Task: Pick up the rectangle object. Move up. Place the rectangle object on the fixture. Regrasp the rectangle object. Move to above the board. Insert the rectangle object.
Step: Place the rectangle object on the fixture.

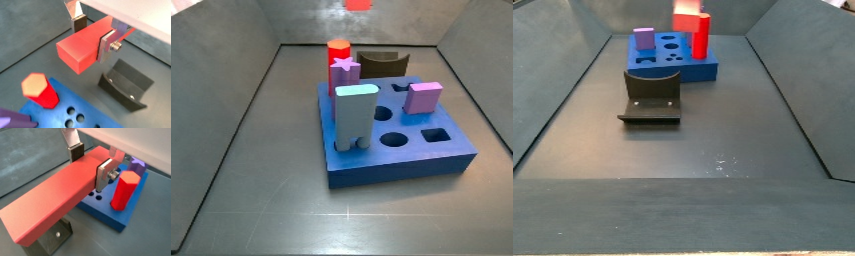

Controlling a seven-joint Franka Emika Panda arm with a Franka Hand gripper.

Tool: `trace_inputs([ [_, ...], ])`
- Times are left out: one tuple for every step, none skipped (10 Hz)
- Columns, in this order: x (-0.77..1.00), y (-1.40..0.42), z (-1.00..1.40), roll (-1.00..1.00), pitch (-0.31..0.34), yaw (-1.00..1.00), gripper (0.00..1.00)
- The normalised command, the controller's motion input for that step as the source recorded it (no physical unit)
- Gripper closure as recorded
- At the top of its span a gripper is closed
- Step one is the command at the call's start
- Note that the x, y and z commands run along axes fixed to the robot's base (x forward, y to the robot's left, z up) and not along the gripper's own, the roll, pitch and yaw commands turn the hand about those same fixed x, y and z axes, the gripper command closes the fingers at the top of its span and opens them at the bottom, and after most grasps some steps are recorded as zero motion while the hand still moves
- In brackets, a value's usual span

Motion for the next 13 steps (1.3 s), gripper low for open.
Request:
trace_inputs([
  [1.00, -0.20, 0.04, -0.10, 0.131, -0.03, 1.00],
  [1.00, -0.17, 0.04, -0.09, 0.141, -0.01, 1.00],
  [1.00, -0.15, 0.03, -0.09, 0.141, -0.01, 1.00],
  [0.81, 0.80, -0.33, -1.00, 0.103, 0.06, 1.00],
  [0.75, 0.81, -0.32, -1.00, 0.104, 0.06, 1.00],
  [0.68, 0.69, -0.23, -1.00, 0.099, 0.04, 1.00],
  [0.55, 0.44, -0.10, -1.00, 0.106, 0.03, 1.00],
  [0.44, 0.25, -0.04, -1.00, 0.122, 0.02, 1.00],
  [0.36, 0.10, -0.01, -1.00, 0.134, 0.01, 1.00],
  [0.26, 0.07, -0.03, -1.00, 0.142, 0.00, 1.00],
  [0.17, 0.06, -0.03, -1.00, 0.150, -0.02, 1.00],
  [0.07, 0.05, -0.02, -1.00, 0.158, -0.04, 1.00],
  [0.05, 0.05, -0.01, -1.00, 0.154, -0.05, 1.00],
])
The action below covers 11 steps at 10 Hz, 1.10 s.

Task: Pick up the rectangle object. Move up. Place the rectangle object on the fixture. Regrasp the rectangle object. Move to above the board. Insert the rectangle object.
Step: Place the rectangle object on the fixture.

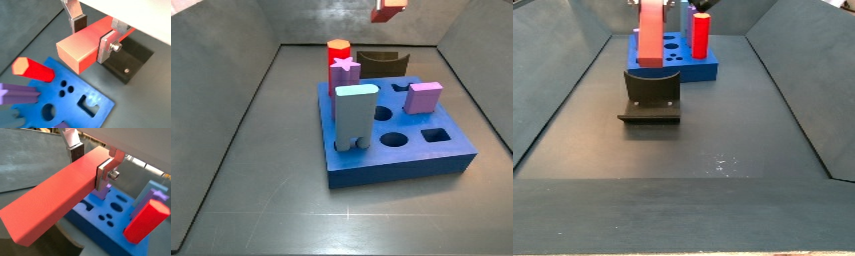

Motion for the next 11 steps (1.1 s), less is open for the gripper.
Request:
trace_inputs([
  [0.06, 0.04, -0.02, -1.00, 0.157, -0.07, 1.00],
  [0.07, 0.04, -0.02, -1.00, 0.167, -0.10, 1.00],
  [0.09, 0.05, -0.02, -1.00, 0.184, -0.14, 1.00],
  [0.09, 0.05, -0.02, -1.00, 0.191, -0.18, 1.00],
  [0.09, 0.05, -0.02, -0.93, 0.174, -0.19, 1.00],
  [0.08, 0.05, -0.02, -0.69, 0.118, -0.21, 1.00],
  [0.08, 0.05, -0.02, -0.45, 0.068, -0.21, 1.00],
  [0.08, 0.04, -0.02, -0.28, 0.035, -0.20, 1.00],
  [0.08, 0.03, -0.01, -0.22, 0.011, -0.19, 1.00],
  [0.09, 0.12, -1.00, -0.18, -0.057, -0.13, 1.00],
  [0.09, 0.13, -1.00, -0.17, -0.079, -0.10, 1.00],
])
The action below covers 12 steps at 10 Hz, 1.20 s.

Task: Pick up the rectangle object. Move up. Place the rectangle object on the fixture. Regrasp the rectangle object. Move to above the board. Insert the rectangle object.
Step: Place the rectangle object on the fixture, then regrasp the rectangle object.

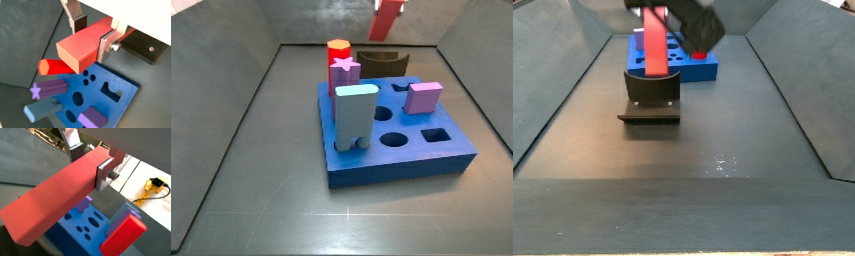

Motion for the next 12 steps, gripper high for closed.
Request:
trace_inputs([
  [0.11, 0.11, -1.00, -0.15, -0.086, -0.07, 1.00],
  [0.12, 0.10, -1.00, -0.11, -0.085, -0.04, 1.00],
  [0.12, 0.10, -1.00, -0.10, -0.089, -0.03, 1.00],
  [0.11, 0.09, -0.95, -0.09, -0.084, -0.01, 1.00],
  [0.09, 0.05, -0.72, -0.08, -0.074, 0.00, 1.00],
  [0.08, 0.04, -0.54, -0.08, -0.070, 0.01, 1.00],
  [0.07, 0.03, -0.32, -0.07, -0.058, 0.02, 1.00],
  [0.06, 0.02, -0.22, -0.07, -0.048, 0.02, 1.00],
  [0.00, 0.00, 0.00, 0.00, 0.000, 0.00, 0.00],
  [0.00, 0.00, 1.00, 0.01, -0.076, 0.05, 0.00],
  [-0.01, 0.00, 1.00, 0.02, -0.070, 0.06, 0.00],
  [-0.02, 0.00, 1.00, 0.02, -0.055, 0.07, 0.00],
])
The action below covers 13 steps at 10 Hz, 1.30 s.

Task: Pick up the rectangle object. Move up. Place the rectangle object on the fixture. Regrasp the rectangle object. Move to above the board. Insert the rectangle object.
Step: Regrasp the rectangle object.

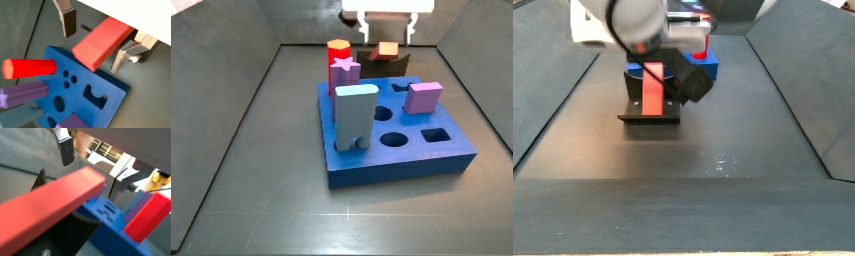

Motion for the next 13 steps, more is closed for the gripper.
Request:
trace_inputs([
  [-0.03, 0.00, 1.00, 0.04, -0.013, 0.08, 0.00],
  [-0.04, 0.00, 1.00, 0.04, 0.008, 0.08, 0.00],
  [-0.04, 0.01, 0.85, 0.04, 0.050, 0.07, 0.00],
  [-0.03, 0.01, 0.67, 0.04, 0.079, 0.06, 0.00],
  [-0.03, 0.01, 0.48, 0.03, 0.100, 0.04, 0.00],
  [-0.02, 0.01, 0.29, 0.04, 0.113, 0.01, 0.00],
  [0.15, -0.83, 0.87, 1.00, 0.088, 0.02, 0.00],
  [0.15, -0.79, 0.78, 1.00, 0.087, 0.02, 0.00],
  [0.06, -0.59, 0.58, 1.00, 0.082, 0.02, 0.00],
  [0.01, -0.39, 0.39, 1.00, 0.078, 0.02, 0.00],
  [-0.01, -0.19, 0.17, 1.00, 0.074, 0.02, 0.00],
  [-0.01, -0.09, 0.05, 1.00, 0.073, 0.02, 0.00],
  [-0.01, -0.05, 0.04, 1.00, 0.073, 0.01, 0.00],
])
